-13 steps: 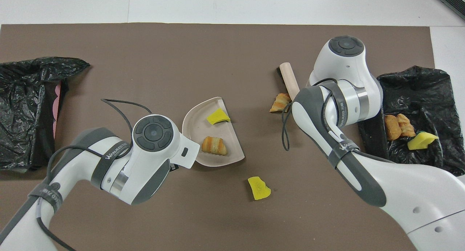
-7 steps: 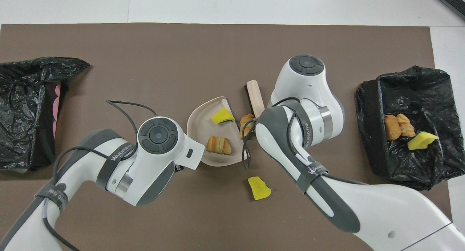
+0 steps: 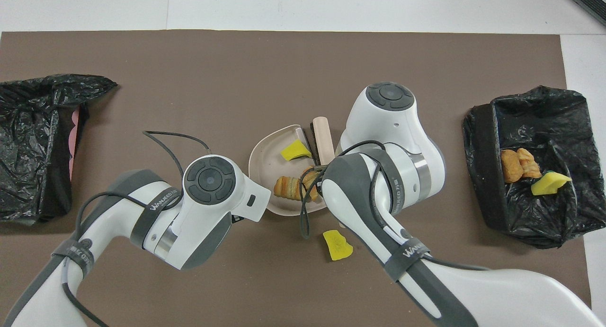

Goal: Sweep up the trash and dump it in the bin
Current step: 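Sweep the last bread piece into the dustpan with the right gripper's brush, then sweep the yellow sponge into the dustpan with the right gripper's brush, then carry the dustpan to the nearby black bag and tip it with the left gripper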

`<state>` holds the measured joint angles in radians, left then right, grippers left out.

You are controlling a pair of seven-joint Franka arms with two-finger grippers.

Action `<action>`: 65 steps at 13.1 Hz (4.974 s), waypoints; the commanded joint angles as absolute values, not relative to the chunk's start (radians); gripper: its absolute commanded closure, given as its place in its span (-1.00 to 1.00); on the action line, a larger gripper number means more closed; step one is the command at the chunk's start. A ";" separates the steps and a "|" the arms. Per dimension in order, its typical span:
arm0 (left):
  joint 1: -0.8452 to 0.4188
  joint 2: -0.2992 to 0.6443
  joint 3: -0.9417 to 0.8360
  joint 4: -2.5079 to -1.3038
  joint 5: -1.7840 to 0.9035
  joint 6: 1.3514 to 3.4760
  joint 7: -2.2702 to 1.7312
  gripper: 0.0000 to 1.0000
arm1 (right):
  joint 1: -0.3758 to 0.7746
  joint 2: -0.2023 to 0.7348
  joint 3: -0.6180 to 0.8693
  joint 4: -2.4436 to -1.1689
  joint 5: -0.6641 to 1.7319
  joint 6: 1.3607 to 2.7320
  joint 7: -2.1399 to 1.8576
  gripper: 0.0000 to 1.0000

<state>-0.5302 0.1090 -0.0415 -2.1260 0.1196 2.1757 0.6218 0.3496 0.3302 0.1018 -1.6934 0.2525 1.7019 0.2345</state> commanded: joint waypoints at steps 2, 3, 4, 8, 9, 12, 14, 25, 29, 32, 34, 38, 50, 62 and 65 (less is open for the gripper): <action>-0.528 0.127 -0.034 -2.132 0.104 2.221 0.762 1.00 | 0.336 0.209 0.098 -1.744 0.276 1.587 0.281 1.00; -0.520 0.129 -0.032 -2.125 0.104 2.214 0.806 1.00 | 0.325 0.181 0.098 -1.775 0.276 1.554 0.319 1.00; -0.506 0.126 -0.031 -2.123 0.103 2.206 0.852 1.00 | 0.324 0.145 0.098 -1.829 0.275 1.562 0.380 1.00; -0.448 0.084 -0.026 -2.114 0.104 2.093 0.974 1.00 | 0.380 -0.007 0.098 -2.107 0.270 1.739 0.543 1.00; -0.431 0.068 -0.026 -2.114 0.104 2.080 1.030 1.00 | 0.391 -0.037 0.100 -2.153 0.268 1.765 0.567 1.00; -0.411 0.026 -0.026 -2.114 0.112 2.004 1.120 1.00 | 0.457 -0.128 0.100 -2.274 0.262 1.784 0.645 1.00; -0.425 0.011 -0.028 -2.129 0.126 2.002 1.117 1.00 | 0.526 -0.197 0.100 -2.356 0.255 1.787 0.724 1.00; -0.623 -0.094 -0.038 -2.304 0.279 2.046 0.899 1.00 | 0.568 -0.137 0.107 -2.450 0.360 1.979 0.585 1.00; -0.638 -0.100 -0.040 -2.350 0.278 2.121 0.868 1.00 | 0.632 -0.046 0.107 -2.323 0.441 1.994 0.511 1.00; -0.621 -0.100 -0.040 -2.371 0.270 2.169 0.865 1.00 | 0.647 -0.026 0.107 -2.286 0.491 2.015 0.408 1.00; -0.600 -0.095 -0.040 -2.373 0.264 2.209 0.871 1.00 | 0.652 0.001 0.107 -2.240 0.502 2.020 0.408 1.00; -0.535 -0.072 -0.040 -2.362 0.184 2.264 0.929 1.00 | 0.628 -0.031 0.097 -2.188 0.497 1.929 0.416 1.00; -0.376 -0.014 -0.038 -2.296 -0.153 2.296 1.169 1.00 | 0.541 -0.087 0.095 -2.045 0.322 1.661 0.485 1.00; -0.092 0.067 -0.034 -1.910 -0.198 1.909 1.428 1.00 | 0.724 -0.117 0.107 -2.192 0.301 1.862 0.696 1.00; 0.007 0.083 -0.032 -1.821 -0.186 1.847 1.498 1.00 | 0.836 -0.074 0.107 -2.220 0.298 1.948 0.825 1.00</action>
